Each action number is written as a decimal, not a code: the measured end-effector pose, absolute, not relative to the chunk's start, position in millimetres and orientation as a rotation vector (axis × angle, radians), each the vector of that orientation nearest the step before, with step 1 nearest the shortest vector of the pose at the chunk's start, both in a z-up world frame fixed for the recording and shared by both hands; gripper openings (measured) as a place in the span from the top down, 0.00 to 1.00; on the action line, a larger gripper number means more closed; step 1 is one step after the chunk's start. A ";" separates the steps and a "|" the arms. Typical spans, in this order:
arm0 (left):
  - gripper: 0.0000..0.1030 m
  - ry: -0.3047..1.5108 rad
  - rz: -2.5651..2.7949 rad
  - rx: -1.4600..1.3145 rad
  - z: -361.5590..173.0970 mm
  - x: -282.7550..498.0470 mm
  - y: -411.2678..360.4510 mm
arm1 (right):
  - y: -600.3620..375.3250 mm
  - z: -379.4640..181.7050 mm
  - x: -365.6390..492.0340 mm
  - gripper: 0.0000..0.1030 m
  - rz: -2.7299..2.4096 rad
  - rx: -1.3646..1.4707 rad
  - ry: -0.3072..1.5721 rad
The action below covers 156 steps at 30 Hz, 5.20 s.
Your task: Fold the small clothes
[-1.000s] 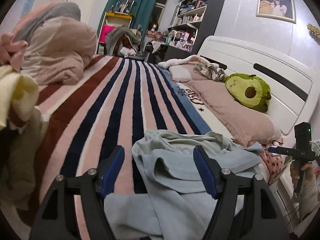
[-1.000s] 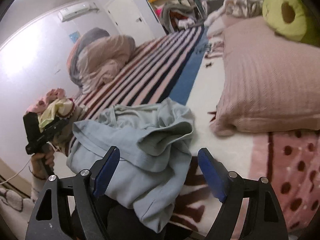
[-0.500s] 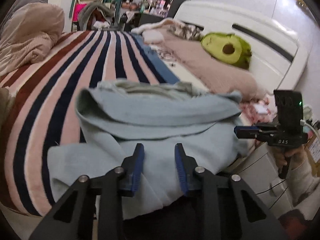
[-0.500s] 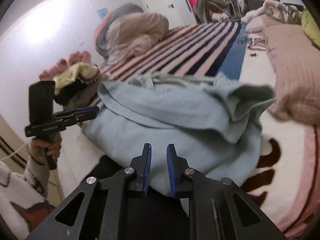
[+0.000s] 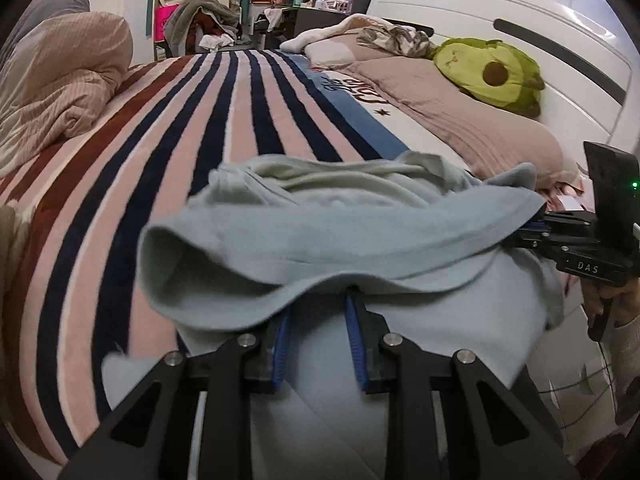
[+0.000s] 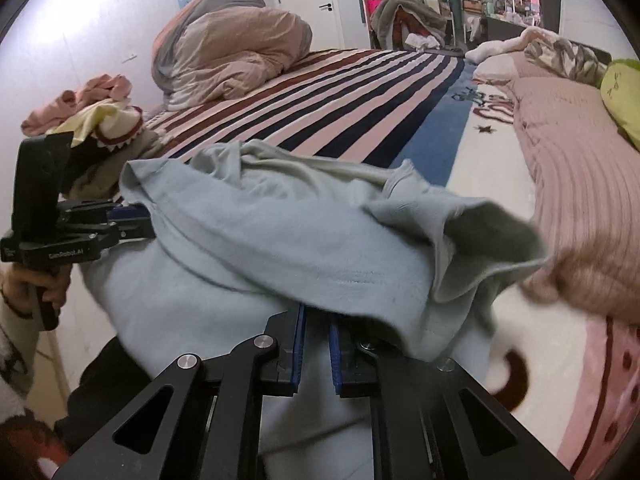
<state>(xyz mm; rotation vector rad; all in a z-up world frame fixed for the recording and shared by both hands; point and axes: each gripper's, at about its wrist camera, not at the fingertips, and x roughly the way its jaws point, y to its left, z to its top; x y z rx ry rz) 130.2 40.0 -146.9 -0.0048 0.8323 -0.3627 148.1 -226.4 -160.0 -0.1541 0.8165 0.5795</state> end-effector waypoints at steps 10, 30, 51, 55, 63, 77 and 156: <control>0.77 0.785 -0.272 0.059 -134.2 193.6 52.1 | -232.6 -145.7 205.5 0.96 0.531 -0.172 0.778; 0.26 0.854 -0.251 -0.107 -151.3 198.2 107.3 | -293.3 -146.0 217.3 0.43 0.429 -0.023 0.841; 0.98 0.619 -0.221 -0.011 -106.6 184.5 82.6 | -273.0 -115.3 192.1 0.96 0.395 -0.134 0.631; 0.98 0.624 -0.203 -0.036 -108.5 201.0 92.5 | -272.8 -119.3 209.6 0.96 0.377 -0.107 0.647; 0.91 0.736 -0.158 -0.022 -133.9 218.3 95.8 | -270.0 -154.5 223.2 0.89 0.362 -0.115 0.748; 0.25 0.692 -0.160 -0.156 -103.1 107.3 114.9 | -268.1 -112.5 147.1 0.65 0.474 -0.032 0.638; 0.43 0.720 -0.796 -0.177 -104.2 73.8 -124.1 | -331.2 -131.2 74.9 0.78 0.441 0.122 0.586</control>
